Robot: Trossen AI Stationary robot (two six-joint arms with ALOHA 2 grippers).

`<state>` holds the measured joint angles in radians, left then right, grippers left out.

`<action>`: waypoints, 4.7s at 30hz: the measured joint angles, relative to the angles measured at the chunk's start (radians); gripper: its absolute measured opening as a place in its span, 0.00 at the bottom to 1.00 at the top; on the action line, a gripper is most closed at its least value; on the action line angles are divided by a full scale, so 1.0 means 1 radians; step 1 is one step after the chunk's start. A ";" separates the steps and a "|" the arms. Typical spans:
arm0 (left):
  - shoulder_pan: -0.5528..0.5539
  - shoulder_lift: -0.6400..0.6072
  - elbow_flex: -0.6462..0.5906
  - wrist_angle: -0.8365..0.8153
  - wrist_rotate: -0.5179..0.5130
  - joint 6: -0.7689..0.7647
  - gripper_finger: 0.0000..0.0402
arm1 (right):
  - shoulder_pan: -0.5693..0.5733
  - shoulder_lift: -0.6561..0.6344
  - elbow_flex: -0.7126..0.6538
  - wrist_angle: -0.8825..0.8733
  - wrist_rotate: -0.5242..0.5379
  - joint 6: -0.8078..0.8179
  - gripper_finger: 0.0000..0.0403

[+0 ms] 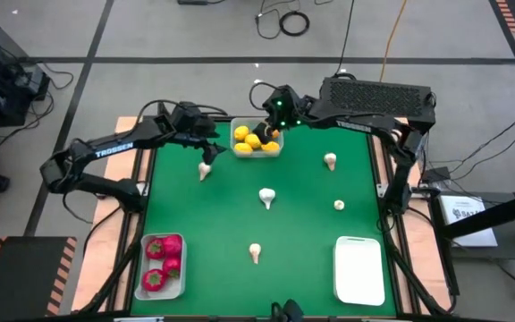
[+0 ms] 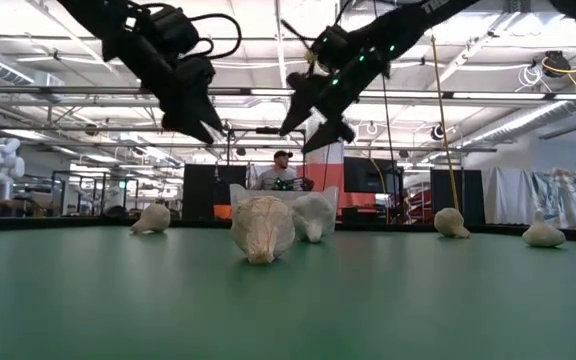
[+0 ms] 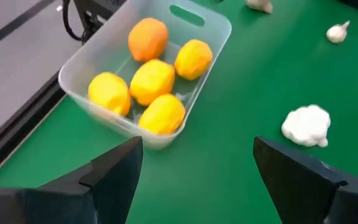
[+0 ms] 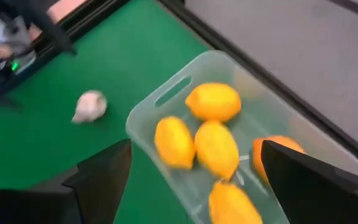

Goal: Sort produce into baskets
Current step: Put the garlic into the white bin

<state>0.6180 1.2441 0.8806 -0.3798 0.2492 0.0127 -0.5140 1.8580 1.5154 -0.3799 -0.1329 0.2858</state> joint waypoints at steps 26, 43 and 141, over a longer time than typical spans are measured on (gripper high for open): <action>-0.105 0.152 -0.046 -0.323 -0.312 -0.461 0.78 | 0.007 -0.300 0.000 -0.426 -0.079 -0.069 0.86; -0.138 0.210 -0.158 -0.141 -0.312 -0.582 0.78 | 0.008 -0.299 0.000 -0.493 -0.079 -0.145 0.86; -0.915 1.388 1.357 0.591 -0.417 -0.515 0.47 | 1.655 -0.541 -0.336 -0.829 0.472 1.849 0.60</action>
<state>-0.2965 2.6321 2.2379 0.2109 -0.1682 -0.5025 1.1408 1.3167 1.1790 -1.2087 0.3388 2.1353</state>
